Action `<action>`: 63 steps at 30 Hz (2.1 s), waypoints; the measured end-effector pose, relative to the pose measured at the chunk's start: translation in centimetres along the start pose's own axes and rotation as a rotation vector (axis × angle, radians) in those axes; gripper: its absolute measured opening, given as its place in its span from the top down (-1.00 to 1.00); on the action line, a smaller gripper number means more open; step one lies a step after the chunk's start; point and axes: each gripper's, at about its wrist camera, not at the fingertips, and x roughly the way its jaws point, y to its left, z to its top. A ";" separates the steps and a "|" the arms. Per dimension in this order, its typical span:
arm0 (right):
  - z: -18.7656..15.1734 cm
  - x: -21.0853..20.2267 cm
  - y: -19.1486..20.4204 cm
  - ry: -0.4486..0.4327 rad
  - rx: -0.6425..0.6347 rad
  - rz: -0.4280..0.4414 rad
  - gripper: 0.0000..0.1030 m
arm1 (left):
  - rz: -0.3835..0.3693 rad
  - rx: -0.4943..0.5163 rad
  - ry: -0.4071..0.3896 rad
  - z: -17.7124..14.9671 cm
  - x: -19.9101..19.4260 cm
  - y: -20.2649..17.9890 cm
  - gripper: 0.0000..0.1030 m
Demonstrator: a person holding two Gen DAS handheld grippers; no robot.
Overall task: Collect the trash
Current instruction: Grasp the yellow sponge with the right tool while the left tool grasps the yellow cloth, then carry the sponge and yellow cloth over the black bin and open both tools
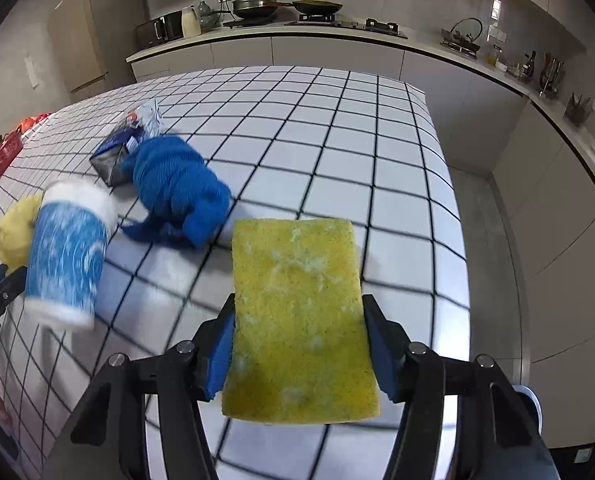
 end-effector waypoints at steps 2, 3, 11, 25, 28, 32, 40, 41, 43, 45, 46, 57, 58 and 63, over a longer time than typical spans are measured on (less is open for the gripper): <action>0.6 0.4 0.2 0.000 0.002 0.004 -0.15 | -0.004 0.001 0.007 0.4 0.4 0.0 -0.59; 0.9 0.6 0.3 -0.001 0.007 0.006 -0.15 | -0.011 0.004 0.013 0.5 0.6 0.0 -0.55; 1.1 -0.6 1.0 -0.030 0.018 0.021 -0.06 | -0.045 0.029 -0.013 0.4 -1.2 -0.5 0.42; -2.1 -6.9 1.9 -0.103 -0.006 0.063 -0.04 | -0.071 0.052 -0.066 -2.8 -7.4 -2.0 0.55; -3.1 -8.1 1.9 -0.113 -0.012 0.074 -0.04 | -0.081 0.053 -0.074 -3.5 -8.3 -2.4 0.55; -4.2 -9.2 1.8 -0.115 -0.028 0.085 -0.04 | -0.103 0.048 -0.078 -4.1 -8.9 -3.0 0.58; -5.8 -10.8 1.1 -0.128 -0.032 0.096 -0.04 | -0.145 0.064 -0.082 -5.4 -10.1 -4.4 0.64; -6.0 -11.0 0.9 -0.129 -0.032 0.097 -0.04 | -0.149 0.070 -0.085 -5.4 -10.3 -4.7 0.64; -6.3 -11.5 0.6 -0.132 -0.032 0.094 -0.04 | -0.163 0.079 -0.087 -5.5 -10.6 -5.1 0.65; -6.7 -12.0 0.3 -0.136 -0.032 0.090 -0.04 | -0.177 0.090 -0.097 -5.7 -11.2 -5.7 0.65; -6.9 -12.4 0.1 -0.138 -0.033 0.089 -0.04 | -0.186 0.095 -0.101 -6.0 -11.6 -6.0 0.65; -9.9 -15.8 -4.4 -0.158 0.008 0.046 -0.04 | -0.297 0.198 -0.113 -6.7 -13.3 -12.2 0.65; -10.2 -16.2 -5.1 -0.159 0.014 0.040 -0.04 | -0.305 0.205 -0.114 -6.8 -13.4 -12.7 0.65; -12.0 -18.2 -8.8 -0.167 0.050 0.002 -0.04 | -0.364 0.255 -0.105 -7.7 -14.0 -16.4 0.65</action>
